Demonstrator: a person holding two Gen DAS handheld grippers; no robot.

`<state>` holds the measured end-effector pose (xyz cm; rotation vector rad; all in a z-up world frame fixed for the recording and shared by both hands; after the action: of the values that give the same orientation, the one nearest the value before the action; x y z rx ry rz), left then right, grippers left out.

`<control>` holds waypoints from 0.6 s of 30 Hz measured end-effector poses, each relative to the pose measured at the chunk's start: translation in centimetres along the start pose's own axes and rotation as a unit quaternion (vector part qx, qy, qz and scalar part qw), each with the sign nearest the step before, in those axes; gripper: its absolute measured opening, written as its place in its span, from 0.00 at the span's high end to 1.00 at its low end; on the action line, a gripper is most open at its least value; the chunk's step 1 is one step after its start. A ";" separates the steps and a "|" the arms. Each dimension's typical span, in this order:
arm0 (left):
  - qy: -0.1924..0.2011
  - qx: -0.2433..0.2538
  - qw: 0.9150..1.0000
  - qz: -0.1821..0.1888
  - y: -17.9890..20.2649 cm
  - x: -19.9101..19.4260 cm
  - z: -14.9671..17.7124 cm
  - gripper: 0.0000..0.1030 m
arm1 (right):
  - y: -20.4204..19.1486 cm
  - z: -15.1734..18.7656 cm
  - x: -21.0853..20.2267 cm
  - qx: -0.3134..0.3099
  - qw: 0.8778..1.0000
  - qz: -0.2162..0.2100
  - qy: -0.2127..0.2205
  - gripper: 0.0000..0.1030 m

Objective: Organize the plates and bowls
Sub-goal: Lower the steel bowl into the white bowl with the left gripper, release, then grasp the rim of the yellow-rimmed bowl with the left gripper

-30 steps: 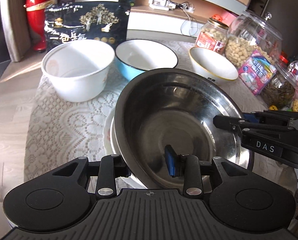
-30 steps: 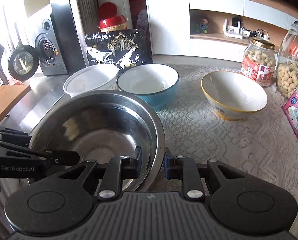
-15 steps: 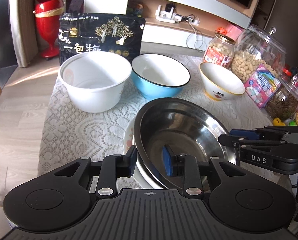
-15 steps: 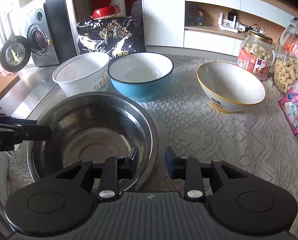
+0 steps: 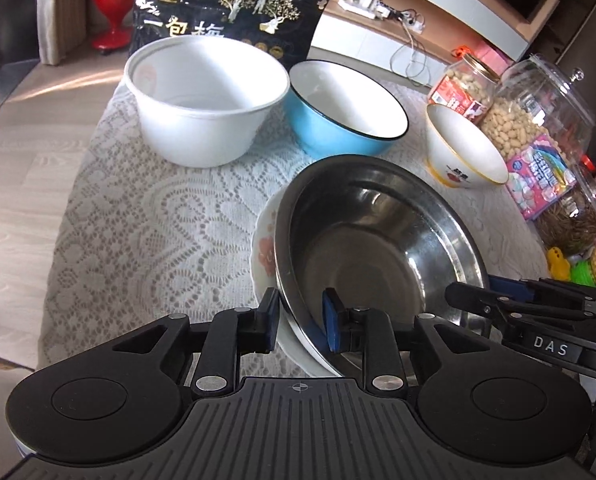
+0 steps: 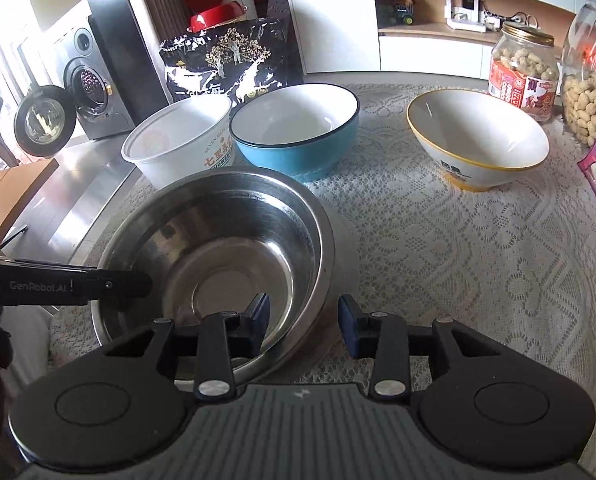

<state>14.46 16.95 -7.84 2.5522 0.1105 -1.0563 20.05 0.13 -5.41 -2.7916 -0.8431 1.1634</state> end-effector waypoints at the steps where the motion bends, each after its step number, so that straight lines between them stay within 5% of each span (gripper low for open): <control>1: 0.000 -0.004 1.000 0.000 0.0 0.1 0.0 0.74 | 0.0 -0.1 -0.2 -0.001 1.000 0.002 0.004 0.64; 7: -0.001 0.002 1.000 0.006 0.7 0.7 -0.3 0.75 | 1.1 -0.6 -0.9 -0.005 1.000 0.022 0.018 0.61; 10: 0.005 -0.007 1.000 0.006 0.4 0.0 -0.6 0.75 | 2.3 -0.5 -1.2 0.001 0.999 0.032 0.022 0.49; 18: 0.109 0.012 0.994 -0.014 1.4 -5.0 -4.5 0.75 | 4.0 -1.3 -2.6 0.011 0.998 0.018 0.062 0.41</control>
<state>14.13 17.70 -1.01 2.6888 0.1915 -0.7895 21.31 -4.33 -3.54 -2.8361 -0.7691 0.9852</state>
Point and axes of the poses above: each gripper's, at about its wrist camera, not at the fingertips, and x roughly the way its jaws point, y to its right, z to its underside, the point moved 5 cm from there along x, roughly the way its jaws point, and after that the axes turned 10 degrees about y, right-handed, at the moved point
